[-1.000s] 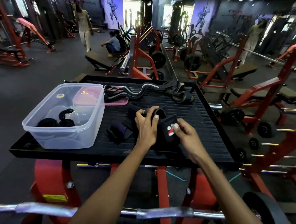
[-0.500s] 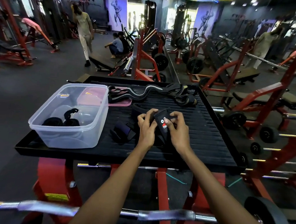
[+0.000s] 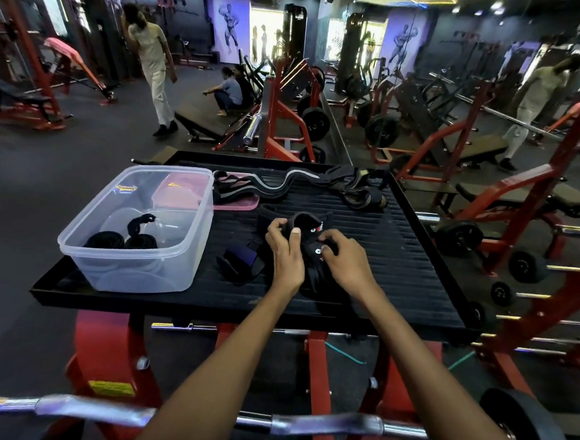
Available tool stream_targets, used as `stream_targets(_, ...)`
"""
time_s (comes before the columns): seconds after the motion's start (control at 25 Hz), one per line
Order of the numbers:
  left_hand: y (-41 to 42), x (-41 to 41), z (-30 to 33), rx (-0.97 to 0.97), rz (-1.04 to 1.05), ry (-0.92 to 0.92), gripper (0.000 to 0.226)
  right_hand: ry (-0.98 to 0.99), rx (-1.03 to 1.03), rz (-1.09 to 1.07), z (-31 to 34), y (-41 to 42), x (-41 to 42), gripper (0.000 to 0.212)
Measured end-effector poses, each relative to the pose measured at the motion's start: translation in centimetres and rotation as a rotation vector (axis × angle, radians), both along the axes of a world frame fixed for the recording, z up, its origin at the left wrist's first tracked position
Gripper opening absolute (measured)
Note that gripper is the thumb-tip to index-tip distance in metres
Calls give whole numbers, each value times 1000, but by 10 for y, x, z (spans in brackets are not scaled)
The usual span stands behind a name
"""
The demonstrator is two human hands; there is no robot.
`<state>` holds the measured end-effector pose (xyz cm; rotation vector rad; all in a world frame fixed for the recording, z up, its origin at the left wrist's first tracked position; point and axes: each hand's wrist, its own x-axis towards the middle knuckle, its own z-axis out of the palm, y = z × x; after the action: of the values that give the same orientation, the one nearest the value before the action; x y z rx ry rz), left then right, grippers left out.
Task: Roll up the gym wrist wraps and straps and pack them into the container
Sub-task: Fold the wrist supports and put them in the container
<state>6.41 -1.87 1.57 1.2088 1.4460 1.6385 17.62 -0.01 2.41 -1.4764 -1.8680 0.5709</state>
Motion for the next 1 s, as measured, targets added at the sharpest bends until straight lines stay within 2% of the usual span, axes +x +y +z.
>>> stream_targets(0.12, 2, -5, -4, 20, 34, -18, 26, -153, -48, -88, -7, 14, -7, 23)
stream_targets(0.28, 2, -6, -5, 18, -24, 62, 30, -398, -131, -96, 8, 32, -19, 28)
stream_targets(0.36, 2, -7, -5, 11, -39, 97, 32, -404, -222, -89, 16, 37, -21, 29)
stream_targets(0.48, 3, -9, -9, -10, -35, 145, 35, -157, -356, 86, 24, 32, -7, 29)
stream_targets(0.56, 0, -7, -7, -61, -35, 198, 37, 36, -376, 179, 30, 19, 7, 21)
stream_targets(0.68, -1, -2, -4, -116, -15, 175, 39, 366, -251, 324, 33, -7, 21, 11)
stream_targets(0.76, 0, -1, -5, -140, -7, 156, 39, 427, -166, 373, 34, -23, 26, 14)
stream_targets(0.88, -1, -3, -3, -148, -6, 166, 40, 502, -49, 327, 24, -32, 25, 11)
stream_targets(1.0, -2, -3, 0, -239, -24, 132, 48, 772, -42, 178, 7, -32, 20, 9)
